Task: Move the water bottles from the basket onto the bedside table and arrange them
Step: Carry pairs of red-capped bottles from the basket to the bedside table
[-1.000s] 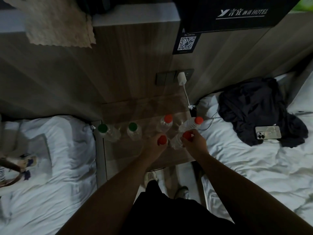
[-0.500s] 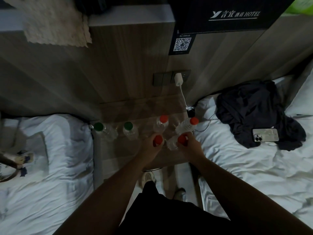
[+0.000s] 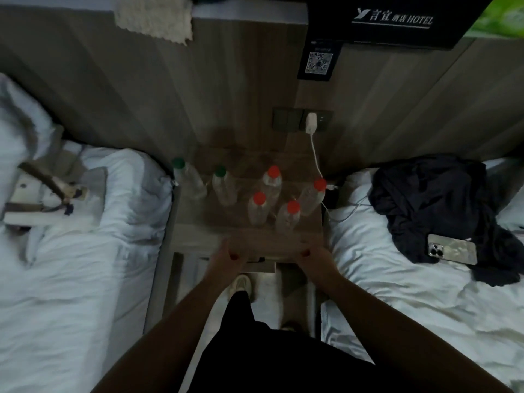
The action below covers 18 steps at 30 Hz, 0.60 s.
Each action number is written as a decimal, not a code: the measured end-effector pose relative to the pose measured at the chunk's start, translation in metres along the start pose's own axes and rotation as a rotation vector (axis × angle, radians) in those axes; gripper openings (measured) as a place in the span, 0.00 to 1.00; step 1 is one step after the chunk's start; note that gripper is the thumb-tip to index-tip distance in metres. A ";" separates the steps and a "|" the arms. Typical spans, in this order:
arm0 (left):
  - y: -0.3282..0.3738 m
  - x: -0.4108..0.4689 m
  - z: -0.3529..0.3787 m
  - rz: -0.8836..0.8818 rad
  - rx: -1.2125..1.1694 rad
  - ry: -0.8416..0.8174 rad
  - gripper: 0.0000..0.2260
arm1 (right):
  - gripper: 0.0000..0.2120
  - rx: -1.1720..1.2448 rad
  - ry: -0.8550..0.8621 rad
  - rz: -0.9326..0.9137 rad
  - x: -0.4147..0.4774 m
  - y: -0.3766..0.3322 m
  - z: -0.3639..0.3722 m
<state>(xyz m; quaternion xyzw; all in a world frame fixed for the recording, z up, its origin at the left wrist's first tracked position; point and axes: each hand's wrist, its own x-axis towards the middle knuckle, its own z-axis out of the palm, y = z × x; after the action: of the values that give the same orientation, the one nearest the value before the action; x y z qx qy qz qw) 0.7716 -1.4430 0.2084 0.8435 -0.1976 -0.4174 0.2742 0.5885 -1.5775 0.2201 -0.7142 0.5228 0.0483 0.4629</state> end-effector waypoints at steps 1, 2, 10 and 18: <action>-0.006 -0.016 0.005 -0.016 -0.014 0.028 0.20 | 0.06 0.011 -0.040 -0.016 -0.008 0.007 -0.003; -0.012 -0.032 0.012 -0.040 -0.026 0.049 0.19 | 0.06 0.004 -0.080 -0.030 -0.015 0.014 -0.005; -0.060 -0.177 0.068 -0.114 -0.126 0.234 0.16 | 0.17 -0.115 -0.387 -0.121 -0.085 0.060 0.001; -0.107 -0.287 0.086 -0.285 -0.278 0.455 0.19 | 0.19 -0.359 -0.592 -0.259 -0.131 0.052 0.027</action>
<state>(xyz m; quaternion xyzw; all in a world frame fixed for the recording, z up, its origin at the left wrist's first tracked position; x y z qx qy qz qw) 0.5480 -1.2247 0.2697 0.8890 0.0482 -0.2750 0.3630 0.5000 -1.4678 0.2455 -0.7994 0.2549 0.2849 0.4635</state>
